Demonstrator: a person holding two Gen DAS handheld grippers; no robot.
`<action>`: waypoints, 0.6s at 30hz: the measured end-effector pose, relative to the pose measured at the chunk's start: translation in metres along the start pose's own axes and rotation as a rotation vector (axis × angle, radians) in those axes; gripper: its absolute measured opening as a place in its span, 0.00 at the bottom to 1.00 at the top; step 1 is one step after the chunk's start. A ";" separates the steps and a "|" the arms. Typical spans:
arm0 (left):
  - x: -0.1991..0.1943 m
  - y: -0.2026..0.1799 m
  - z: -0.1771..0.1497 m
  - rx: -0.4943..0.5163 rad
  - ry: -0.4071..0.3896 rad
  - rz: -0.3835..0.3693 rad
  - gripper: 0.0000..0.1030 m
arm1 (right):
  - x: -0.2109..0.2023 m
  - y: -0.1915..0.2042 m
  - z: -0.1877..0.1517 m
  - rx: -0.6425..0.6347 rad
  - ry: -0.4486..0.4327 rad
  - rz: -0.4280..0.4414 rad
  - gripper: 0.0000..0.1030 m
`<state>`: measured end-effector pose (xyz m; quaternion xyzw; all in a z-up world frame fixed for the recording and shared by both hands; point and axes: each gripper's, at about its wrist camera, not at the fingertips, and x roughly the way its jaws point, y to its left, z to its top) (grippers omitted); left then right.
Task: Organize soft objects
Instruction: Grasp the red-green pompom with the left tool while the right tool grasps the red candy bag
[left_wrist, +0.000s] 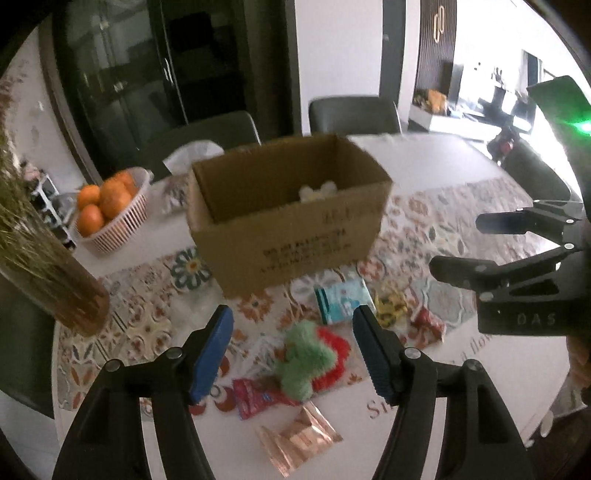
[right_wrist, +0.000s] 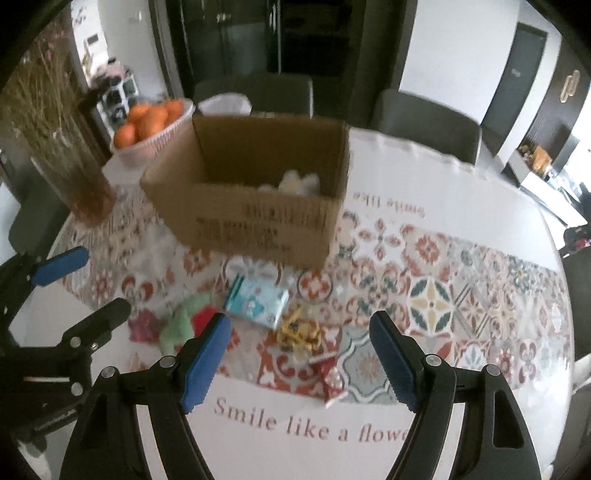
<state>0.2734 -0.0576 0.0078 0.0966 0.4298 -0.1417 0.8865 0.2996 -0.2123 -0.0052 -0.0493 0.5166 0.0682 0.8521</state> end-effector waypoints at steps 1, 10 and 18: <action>0.003 -0.001 -0.001 0.001 0.015 -0.008 0.64 | 0.003 -0.001 -0.002 0.005 0.017 0.001 0.76; 0.037 -0.008 -0.010 0.027 0.182 -0.077 0.65 | 0.029 -0.001 -0.014 -0.018 0.148 -0.007 0.76; 0.071 -0.013 -0.021 0.025 0.303 -0.122 0.65 | 0.056 -0.004 -0.024 -0.046 0.244 -0.018 0.76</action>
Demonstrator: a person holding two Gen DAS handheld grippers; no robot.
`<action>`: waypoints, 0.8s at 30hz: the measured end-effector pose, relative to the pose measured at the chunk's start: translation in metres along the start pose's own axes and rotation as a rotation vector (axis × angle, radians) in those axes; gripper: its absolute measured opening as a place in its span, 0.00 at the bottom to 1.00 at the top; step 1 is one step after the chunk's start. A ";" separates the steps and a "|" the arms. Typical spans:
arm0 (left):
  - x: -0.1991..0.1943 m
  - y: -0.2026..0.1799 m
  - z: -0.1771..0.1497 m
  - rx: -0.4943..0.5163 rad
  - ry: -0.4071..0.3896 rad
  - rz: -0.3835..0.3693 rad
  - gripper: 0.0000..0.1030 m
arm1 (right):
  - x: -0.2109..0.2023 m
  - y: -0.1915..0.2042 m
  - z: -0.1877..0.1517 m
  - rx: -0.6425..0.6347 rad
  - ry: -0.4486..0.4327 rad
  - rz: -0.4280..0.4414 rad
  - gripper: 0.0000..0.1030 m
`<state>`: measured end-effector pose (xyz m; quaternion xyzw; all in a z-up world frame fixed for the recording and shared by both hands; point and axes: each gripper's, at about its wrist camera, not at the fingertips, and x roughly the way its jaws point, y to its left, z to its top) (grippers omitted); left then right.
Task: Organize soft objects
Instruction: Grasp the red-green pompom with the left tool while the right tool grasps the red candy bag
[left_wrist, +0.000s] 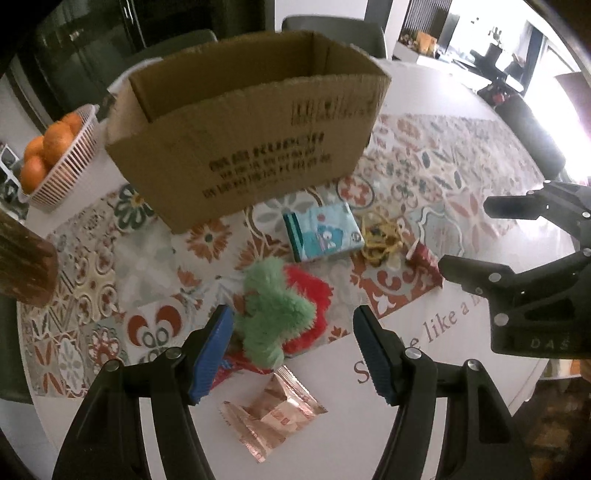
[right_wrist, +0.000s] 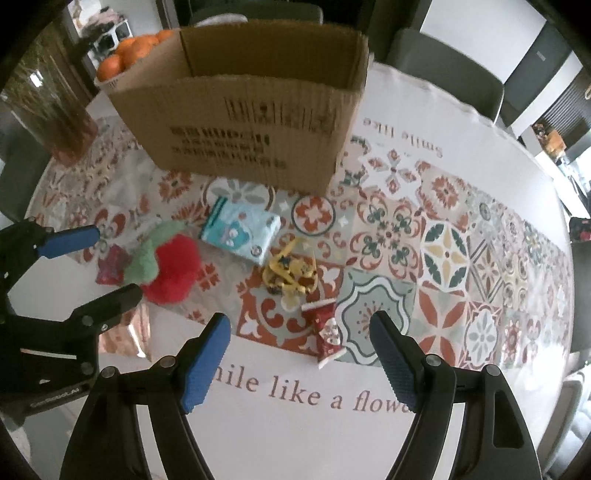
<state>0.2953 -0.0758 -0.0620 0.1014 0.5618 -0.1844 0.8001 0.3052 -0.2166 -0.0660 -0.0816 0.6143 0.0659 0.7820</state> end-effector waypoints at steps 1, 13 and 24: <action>0.004 -0.001 0.000 0.001 0.011 -0.001 0.65 | 0.004 -0.001 0.000 0.003 0.011 0.003 0.76; 0.054 0.001 -0.002 -0.018 0.125 -0.002 0.65 | 0.051 -0.007 0.001 0.007 0.147 0.010 0.76; 0.090 0.002 0.000 -0.013 0.185 0.006 0.64 | 0.084 -0.013 0.001 0.005 0.213 -0.008 0.60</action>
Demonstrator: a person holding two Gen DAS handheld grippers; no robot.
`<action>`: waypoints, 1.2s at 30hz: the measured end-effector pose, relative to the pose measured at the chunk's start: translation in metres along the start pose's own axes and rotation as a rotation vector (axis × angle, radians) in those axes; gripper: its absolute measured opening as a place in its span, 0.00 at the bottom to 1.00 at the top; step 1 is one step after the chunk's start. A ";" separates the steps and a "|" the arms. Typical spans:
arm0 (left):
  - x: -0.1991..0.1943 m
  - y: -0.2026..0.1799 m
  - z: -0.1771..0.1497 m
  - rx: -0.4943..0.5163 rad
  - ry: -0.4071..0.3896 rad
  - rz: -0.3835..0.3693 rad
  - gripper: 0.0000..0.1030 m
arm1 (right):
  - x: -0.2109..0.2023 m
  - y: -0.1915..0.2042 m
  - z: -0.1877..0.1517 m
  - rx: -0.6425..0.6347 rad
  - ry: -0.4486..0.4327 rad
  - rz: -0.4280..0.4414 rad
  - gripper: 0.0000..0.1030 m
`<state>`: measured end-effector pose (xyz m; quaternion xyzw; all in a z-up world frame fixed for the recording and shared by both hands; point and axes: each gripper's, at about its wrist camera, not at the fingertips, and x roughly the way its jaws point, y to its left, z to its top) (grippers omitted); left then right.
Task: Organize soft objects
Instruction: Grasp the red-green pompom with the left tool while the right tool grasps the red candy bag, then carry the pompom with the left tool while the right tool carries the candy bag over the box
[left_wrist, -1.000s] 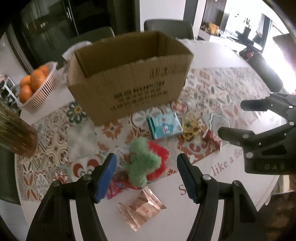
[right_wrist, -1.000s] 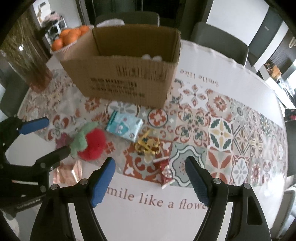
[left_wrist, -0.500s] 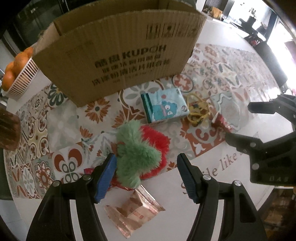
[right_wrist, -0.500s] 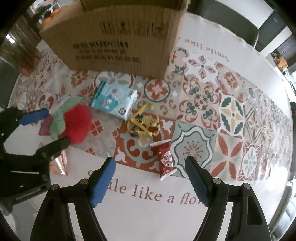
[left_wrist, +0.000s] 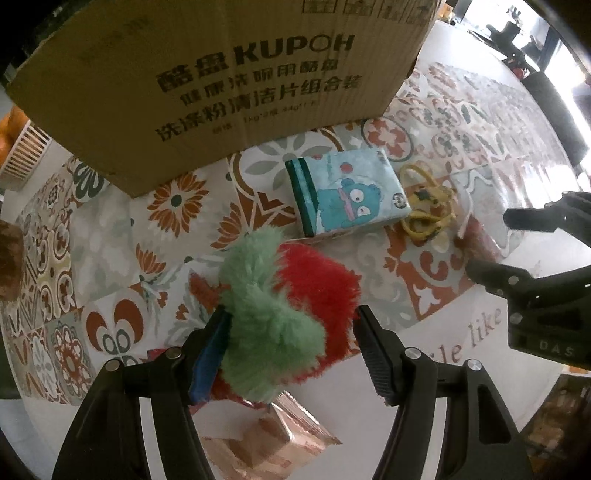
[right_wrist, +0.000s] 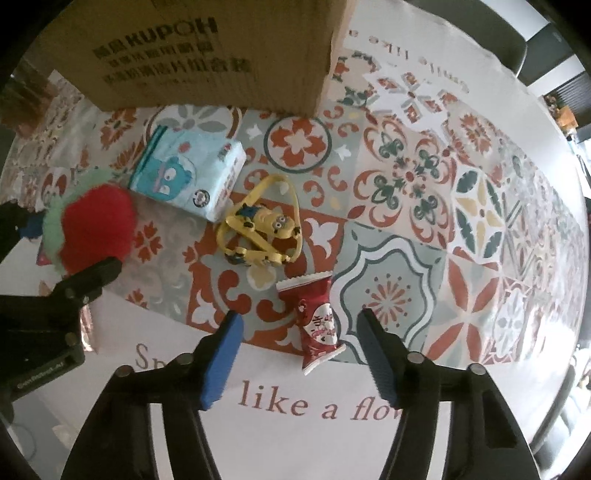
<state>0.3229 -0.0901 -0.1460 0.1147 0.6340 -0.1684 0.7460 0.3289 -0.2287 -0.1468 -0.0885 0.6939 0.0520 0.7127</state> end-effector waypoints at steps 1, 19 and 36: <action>0.002 0.000 0.000 0.002 0.000 0.004 0.64 | 0.002 0.000 0.000 0.001 0.004 0.002 0.59; 0.019 0.012 0.008 -0.015 -0.026 0.025 0.41 | 0.042 0.006 0.002 0.012 0.027 0.050 0.24; -0.037 -0.002 -0.017 -0.024 -0.128 -0.041 0.40 | -0.008 0.011 -0.032 0.012 -0.080 0.098 0.23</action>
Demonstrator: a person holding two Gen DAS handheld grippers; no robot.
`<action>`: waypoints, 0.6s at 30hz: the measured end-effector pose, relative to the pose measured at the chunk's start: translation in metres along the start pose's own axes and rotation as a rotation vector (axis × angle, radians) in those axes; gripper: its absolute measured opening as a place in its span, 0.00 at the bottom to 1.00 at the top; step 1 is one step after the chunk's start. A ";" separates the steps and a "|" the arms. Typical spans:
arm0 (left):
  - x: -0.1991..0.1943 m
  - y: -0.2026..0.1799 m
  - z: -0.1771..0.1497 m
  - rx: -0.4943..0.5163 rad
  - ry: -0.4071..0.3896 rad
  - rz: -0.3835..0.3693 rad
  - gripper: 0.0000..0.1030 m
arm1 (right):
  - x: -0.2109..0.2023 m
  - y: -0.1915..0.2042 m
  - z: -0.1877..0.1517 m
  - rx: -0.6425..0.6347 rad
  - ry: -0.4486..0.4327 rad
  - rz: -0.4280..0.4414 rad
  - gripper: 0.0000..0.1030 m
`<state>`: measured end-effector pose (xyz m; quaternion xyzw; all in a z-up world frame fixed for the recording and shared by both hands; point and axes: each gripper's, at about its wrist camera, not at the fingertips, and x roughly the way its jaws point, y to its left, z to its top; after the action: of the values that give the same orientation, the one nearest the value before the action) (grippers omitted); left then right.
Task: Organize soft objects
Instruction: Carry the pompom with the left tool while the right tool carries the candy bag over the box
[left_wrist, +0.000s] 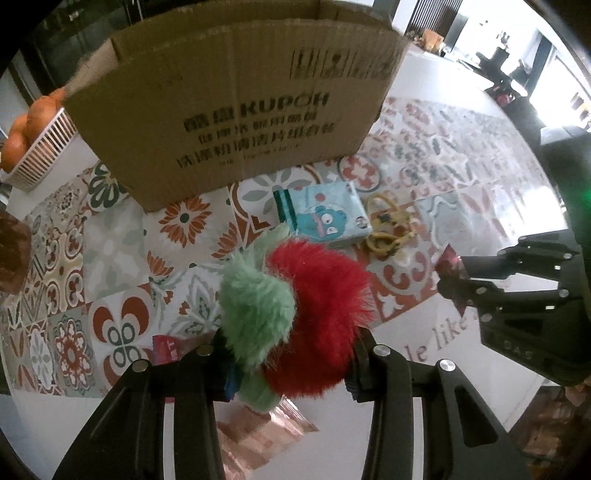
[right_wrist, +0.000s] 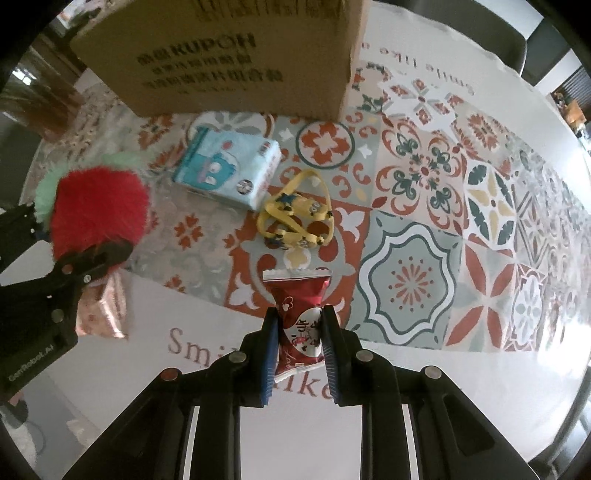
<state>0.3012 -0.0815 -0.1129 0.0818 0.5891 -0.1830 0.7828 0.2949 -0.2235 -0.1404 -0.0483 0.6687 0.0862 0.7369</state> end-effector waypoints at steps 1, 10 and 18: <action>-0.003 0.001 -0.001 0.000 -0.007 -0.003 0.40 | -0.004 0.001 -0.001 -0.001 -0.009 0.004 0.23; -0.045 -0.006 -0.001 -0.002 -0.089 -0.012 0.40 | -0.055 0.006 -0.004 -0.012 -0.112 0.032 0.23; -0.070 -0.006 -0.002 -0.009 -0.145 -0.018 0.40 | -0.079 0.016 0.000 -0.022 -0.184 0.039 0.23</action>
<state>0.2799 -0.0729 -0.0463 0.0596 0.5325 -0.1927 0.8220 0.2846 -0.2130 -0.0616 -0.0354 0.5979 0.1119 0.7929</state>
